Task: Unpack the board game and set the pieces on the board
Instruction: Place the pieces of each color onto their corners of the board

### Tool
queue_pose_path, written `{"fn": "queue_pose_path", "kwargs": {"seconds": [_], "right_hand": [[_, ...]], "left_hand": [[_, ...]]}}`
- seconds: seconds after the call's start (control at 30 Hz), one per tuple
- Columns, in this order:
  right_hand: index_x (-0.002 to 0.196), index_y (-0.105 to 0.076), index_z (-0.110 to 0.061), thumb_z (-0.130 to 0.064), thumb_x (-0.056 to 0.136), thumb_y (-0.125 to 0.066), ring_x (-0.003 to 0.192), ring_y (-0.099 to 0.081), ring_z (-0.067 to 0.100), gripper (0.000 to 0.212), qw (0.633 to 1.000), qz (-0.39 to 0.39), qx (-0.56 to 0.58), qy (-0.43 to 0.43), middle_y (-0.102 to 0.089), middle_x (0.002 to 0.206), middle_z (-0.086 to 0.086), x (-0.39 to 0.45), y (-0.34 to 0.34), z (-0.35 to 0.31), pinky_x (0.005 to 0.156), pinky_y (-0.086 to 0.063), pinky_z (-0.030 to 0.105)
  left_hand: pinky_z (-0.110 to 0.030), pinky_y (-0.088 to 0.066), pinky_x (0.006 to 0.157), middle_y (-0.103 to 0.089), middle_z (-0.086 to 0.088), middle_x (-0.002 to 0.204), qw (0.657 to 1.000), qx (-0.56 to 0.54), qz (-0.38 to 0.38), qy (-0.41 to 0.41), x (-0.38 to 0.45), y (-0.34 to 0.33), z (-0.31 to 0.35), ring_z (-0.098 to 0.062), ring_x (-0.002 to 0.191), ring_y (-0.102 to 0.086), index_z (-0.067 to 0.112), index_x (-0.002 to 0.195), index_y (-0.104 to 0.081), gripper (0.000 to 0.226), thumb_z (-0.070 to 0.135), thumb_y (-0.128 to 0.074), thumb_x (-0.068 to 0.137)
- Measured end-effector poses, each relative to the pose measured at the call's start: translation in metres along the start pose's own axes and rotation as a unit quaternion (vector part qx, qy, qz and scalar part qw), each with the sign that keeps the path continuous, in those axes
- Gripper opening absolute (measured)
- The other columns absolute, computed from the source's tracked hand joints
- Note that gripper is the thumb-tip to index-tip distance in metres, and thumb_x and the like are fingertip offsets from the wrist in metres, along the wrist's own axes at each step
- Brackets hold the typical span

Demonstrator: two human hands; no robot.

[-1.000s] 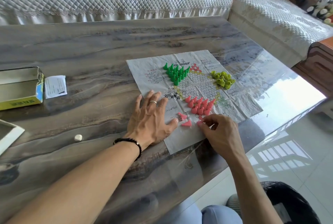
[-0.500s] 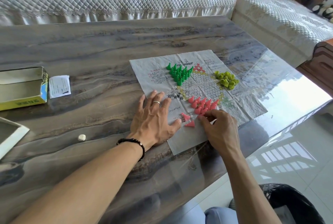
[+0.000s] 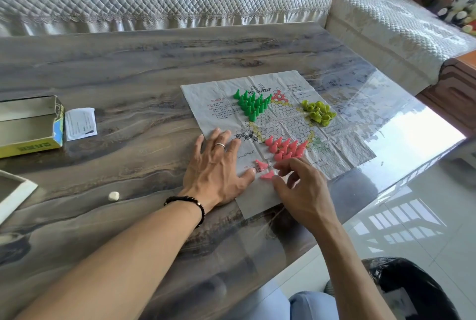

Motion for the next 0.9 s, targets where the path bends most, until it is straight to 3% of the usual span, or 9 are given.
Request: {"fn": "queue_pose_path", "kwargs": {"seconds": [0.2, 0.37, 0.57, 0.7, 0.8, 0.9], "right_hand": [[0.096, -0.067, -0.024, -0.026, 0.086, -0.062, 0.073, -0.056, 0.007, 0.011, 0.996, -0.041, -0.072, 0.044, -0.057, 0.093, -0.013, 0.002, -0.011, -0.011, 0.063, -0.053, 0.034], [0.092, -0.065, -0.020, -0.027, 0.087, -0.065, 0.074, -0.057, 0.010, 0.009, 0.996, -0.044, -0.077, 0.019, -0.058, 0.092, -0.009, 0.004, -0.007, 0.002, 0.066, -0.052, 0.031], [0.090, -0.068, -0.023, -0.031, 0.086, -0.067, 0.072, -0.058, 0.012, 0.009, 0.994, -0.001, -0.106, -0.036, -0.060, 0.086, -0.009, -0.007, 0.015, 0.027, 0.064, -0.043, 0.028], [0.089, -0.071, -0.020, -0.021, 0.086, -0.066, 0.067, -0.057, 0.009, 0.007, 0.993, 0.054, -0.072, -0.082, -0.062, 0.075, -0.011, -0.008, 0.033, 0.038, 0.066, -0.042, 0.025], [0.092, -0.069, -0.022, -0.022, 0.089, -0.063, 0.067, -0.055, 0.001, 0.008, 0.992, 0.069, -0.044, -0.095, -0.064, 0.079, -0.009, -0.004, 0.036, 0.038, 0.062, -0.039, 0.021], [0.091, -0.068, -0.028, -0.031, 0.088, -0.063, 0.076, -0.057, 0.011, 0.006, 0.990, 0.056, -0.072, -0.108, -0.061, 0.091, -0.011, -0.003, 0.028, 0.044, 0.066, -0.040, 0.028]], "left_hand": [[-0.050, -0.005, 0.120, -0.016, -0.008, 0.162, 1.000, 0.001, -0.001, 0.001, 0.000, 0.001, 0.000, -0.024, 0.150, -0.005, 0.021, 0.151, -0.023, 0.082, 0.067, -0.026, 0.084], [-0.051, -0.005, 0.121, -0.017, -0.009, 0.161, 1.000, -0.004, 0.002, 0.000, 0.000, 0.001, 0.000, -0.024, 0.150, -0.006, 0.020, 0.151, -0.023, 0.081, 0.066, -0.026, 0.084], [-0.052, -0.005, 0.120, -0.020, -0.010, 0.160, 1.000, -0.004, 0.007, -0.006, 0.002, -0.002, 0.000, -0.025, 0.149, -0.009, 0.020, 0.149, -0.027, 0.078, 0.066, -0.031, 0.086], [-0.052, -0.005, 0.120, -0.021, -0.010, 0.160, 1.000, -0.007, 0.010, -0.007, 0.002, -0.002, 0.000, -0.025, 0.149, -0.010, 0.020, 0.148, -0.028, 0.078, 0.066, -0.030, 0.085], [-0.053, -0.006, 0.120, -0.021, -0.010, 0.160, 1.000, -0.006, 0.010, -0.007, 0.002, -0.002, -0.001, -0.025, 0.149, -0.010, 0.019, 0.149, -0.027, 0.079, 0.066, -0.030, 0.086], [-0.053, -0.006, 0.120, -0.020, -0.010, 0.160, 1.000, -0.005, 0.010, -0.006, 0.002, -0.002, -0.001, -0.025, 0.149, -0.009, 0.020, 0.149, -0.027, 0.079, 0.066, -0.030, 0.086]]}}
Point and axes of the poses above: each hand's wrist, its own x-axis towards the middle knuckle, its own y-axis out of the back of the hand, z = x × y, the point moved 9 cm from there along x, towards the middle knuckle
